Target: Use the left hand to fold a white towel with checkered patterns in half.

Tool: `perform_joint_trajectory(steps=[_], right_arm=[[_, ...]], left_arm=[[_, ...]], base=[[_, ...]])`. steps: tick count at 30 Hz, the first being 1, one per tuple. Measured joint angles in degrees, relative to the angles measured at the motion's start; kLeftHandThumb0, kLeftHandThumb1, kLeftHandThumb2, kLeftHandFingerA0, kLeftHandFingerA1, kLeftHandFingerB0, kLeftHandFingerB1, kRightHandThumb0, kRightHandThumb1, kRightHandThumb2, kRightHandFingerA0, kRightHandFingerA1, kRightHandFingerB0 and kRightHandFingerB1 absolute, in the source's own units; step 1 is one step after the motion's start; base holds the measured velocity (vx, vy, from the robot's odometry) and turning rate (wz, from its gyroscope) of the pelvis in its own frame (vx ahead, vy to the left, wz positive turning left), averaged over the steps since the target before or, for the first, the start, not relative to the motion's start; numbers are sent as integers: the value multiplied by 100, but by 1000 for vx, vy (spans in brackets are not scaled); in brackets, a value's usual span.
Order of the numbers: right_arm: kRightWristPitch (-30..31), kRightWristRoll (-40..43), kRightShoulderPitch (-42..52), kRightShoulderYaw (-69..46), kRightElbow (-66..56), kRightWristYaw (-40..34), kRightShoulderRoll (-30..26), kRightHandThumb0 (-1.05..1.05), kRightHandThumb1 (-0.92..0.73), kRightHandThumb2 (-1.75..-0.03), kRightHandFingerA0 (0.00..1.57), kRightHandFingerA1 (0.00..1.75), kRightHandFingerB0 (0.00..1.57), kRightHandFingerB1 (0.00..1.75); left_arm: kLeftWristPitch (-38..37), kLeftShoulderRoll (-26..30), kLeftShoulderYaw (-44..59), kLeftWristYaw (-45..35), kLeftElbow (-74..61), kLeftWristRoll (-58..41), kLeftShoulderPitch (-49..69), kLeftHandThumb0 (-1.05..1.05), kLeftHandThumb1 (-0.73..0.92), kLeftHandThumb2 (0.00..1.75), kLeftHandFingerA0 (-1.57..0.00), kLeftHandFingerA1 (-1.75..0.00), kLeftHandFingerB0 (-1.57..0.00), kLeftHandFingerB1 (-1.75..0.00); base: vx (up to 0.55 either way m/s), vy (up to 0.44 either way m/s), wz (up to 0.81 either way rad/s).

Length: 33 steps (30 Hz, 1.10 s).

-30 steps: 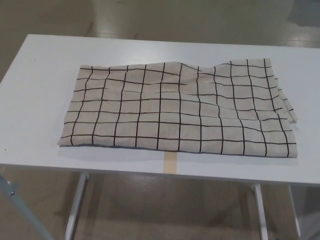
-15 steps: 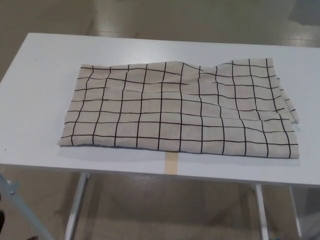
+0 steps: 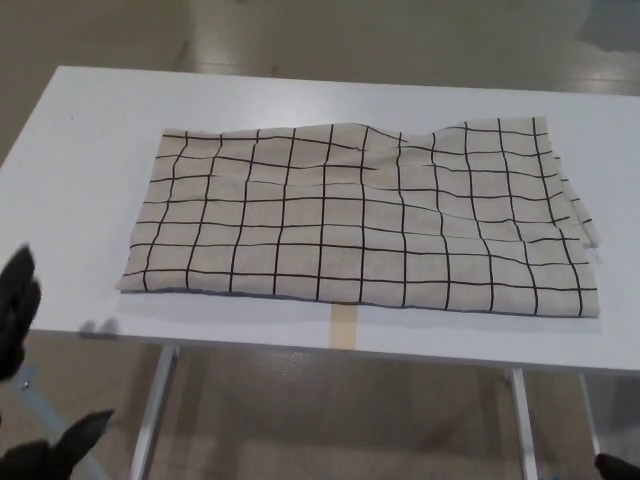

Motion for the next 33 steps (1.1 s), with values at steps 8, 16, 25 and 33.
perform_joint_trajectory(steps=[8,16,25,33], right_arm=[[-269,-227,122,268,181,-6,-5,-37,-58,-57,57,46,52,43],[-452,-300,135,366,293,-22,-6,-38,-58,-57,57,46,51,43],[-582,-368,110,388,382,-32,-8,-38,-58,-57,57,46,51,43],[-611,-398,113,390,385,-38,-9,-38,-59,-57,57,46,51,43]], left_arm=[[-143,162,-306,114,-364,719,-848,-62,44,55,0,-17,-2,-24],[6,549,-772,138,494,1384,-1850,-58,36,75,0,-10,0,-22],[289,910,-1485,253,1852,2212,-2992,-58,35,68,0,-6,-1,-20],[586,1135,-2160,495,2939,2899,-3853,-53,35,72,0,-9,0,-20]], base=[[0,0,0],[0,0,0],[0,0,0],[0,0,0]])
